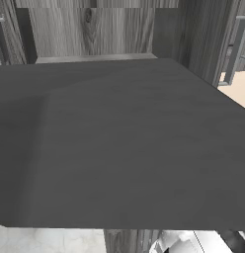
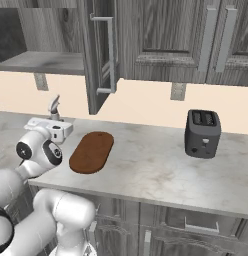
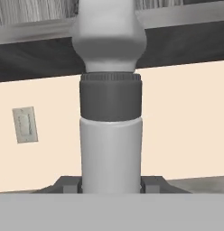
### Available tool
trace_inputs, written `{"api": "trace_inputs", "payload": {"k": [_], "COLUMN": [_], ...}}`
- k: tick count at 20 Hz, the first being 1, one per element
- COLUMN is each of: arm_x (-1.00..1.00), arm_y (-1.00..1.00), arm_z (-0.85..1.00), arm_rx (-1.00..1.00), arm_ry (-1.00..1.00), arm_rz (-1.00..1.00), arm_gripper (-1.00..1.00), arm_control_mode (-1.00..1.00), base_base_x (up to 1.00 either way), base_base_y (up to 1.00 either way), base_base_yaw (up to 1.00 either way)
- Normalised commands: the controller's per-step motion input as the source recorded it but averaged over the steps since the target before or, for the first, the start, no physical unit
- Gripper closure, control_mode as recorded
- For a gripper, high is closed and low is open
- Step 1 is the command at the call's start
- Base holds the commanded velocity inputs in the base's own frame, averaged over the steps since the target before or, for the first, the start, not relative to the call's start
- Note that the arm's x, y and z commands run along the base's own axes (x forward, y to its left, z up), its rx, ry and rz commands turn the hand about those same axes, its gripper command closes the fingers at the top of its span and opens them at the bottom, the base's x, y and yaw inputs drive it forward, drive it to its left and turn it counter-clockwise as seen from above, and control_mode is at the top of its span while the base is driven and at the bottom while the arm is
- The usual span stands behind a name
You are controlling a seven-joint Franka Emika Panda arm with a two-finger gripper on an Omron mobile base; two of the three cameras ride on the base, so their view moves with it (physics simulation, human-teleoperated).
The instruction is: Grab the spray bottle from the cabinet, then place it next to the cutting board for sanitizing. Then grab the dish brush from the countertop next to the sink and place it next to the cutting board.
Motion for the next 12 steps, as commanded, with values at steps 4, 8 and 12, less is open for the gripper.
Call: {"api": "trace_inputs", "payload": {"k": [4,8,12], "arm_x": [0.33,0.23,0.21], "arm_y": [0.03,0.04,0.08], "arm_z": [-0.26,-0.27,-0.15], "arm_rx": [0.00,0.00,0.00], "arm_ry": [0.00,0.00,0.00], "arm_rz": [0.00,0.00,0.00], "arm_gripper": [1.00,1.00,1.00], "arm_control_mode": [-1.00,-1.00,-1.00], "base_base_x": [0.00,0.00,0.00], "base_base_y": [0.00,0.00,0.00], "base_base_yaw": [0.00,0.00,0.00]}}
